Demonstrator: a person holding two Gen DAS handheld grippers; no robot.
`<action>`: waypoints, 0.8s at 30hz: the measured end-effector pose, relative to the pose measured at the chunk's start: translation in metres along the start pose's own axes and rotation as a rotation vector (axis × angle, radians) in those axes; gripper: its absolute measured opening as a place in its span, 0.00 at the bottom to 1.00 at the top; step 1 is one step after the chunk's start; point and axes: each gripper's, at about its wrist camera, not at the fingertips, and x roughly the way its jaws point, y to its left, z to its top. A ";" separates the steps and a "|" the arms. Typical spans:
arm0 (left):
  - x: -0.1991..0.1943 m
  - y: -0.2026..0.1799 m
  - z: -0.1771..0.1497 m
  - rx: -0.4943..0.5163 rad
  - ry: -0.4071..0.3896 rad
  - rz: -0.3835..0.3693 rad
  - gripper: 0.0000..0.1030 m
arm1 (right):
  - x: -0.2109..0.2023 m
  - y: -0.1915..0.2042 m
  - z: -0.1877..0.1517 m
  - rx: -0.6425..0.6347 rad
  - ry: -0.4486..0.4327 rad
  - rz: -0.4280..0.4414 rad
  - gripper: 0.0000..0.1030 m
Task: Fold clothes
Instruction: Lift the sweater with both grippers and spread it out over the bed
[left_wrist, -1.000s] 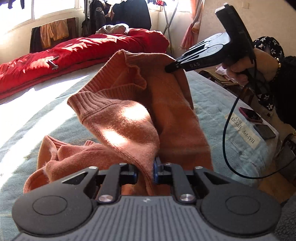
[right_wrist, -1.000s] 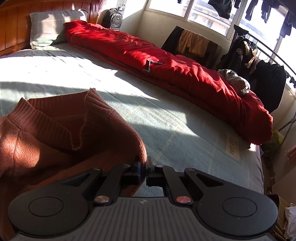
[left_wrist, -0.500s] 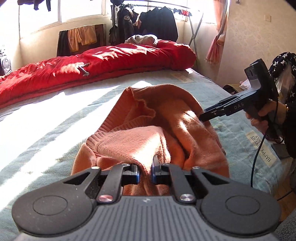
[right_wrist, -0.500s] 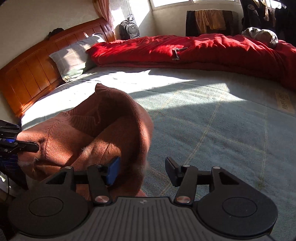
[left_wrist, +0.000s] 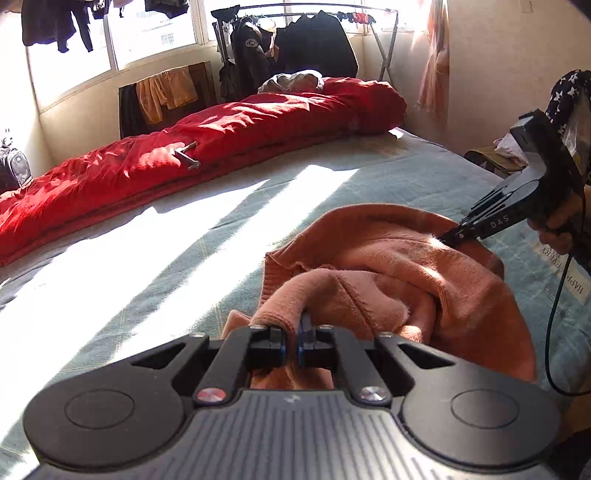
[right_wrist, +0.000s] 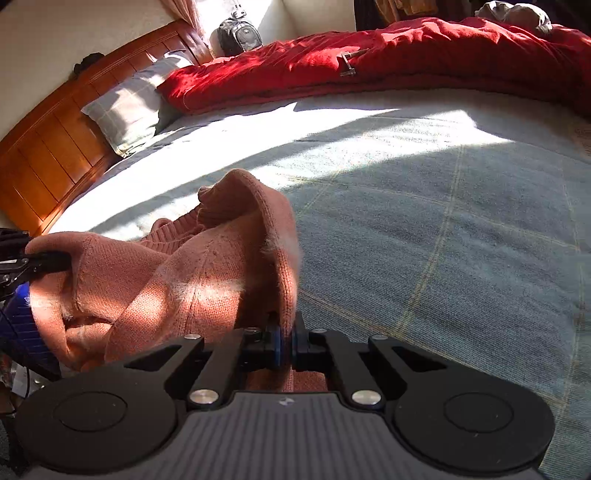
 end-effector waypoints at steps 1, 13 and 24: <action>0.005 0.006 0.003 0.015 -0.001 0.000 0.03 | -0.004 0.004 0.003 -0.015 -0.005 -0.040 0.05; 0.080 0.082 0.057 0.151 -0.036 0.084 0.03 | -0.049 0.041 0.028 -0.055 -0.090 -0.437 0.05; 0.163 0.089 0.109 0.283 -0.019 0.178 0.04 | -0.037 0.028 0.060 -0.016 -0.074 -0.645 0.05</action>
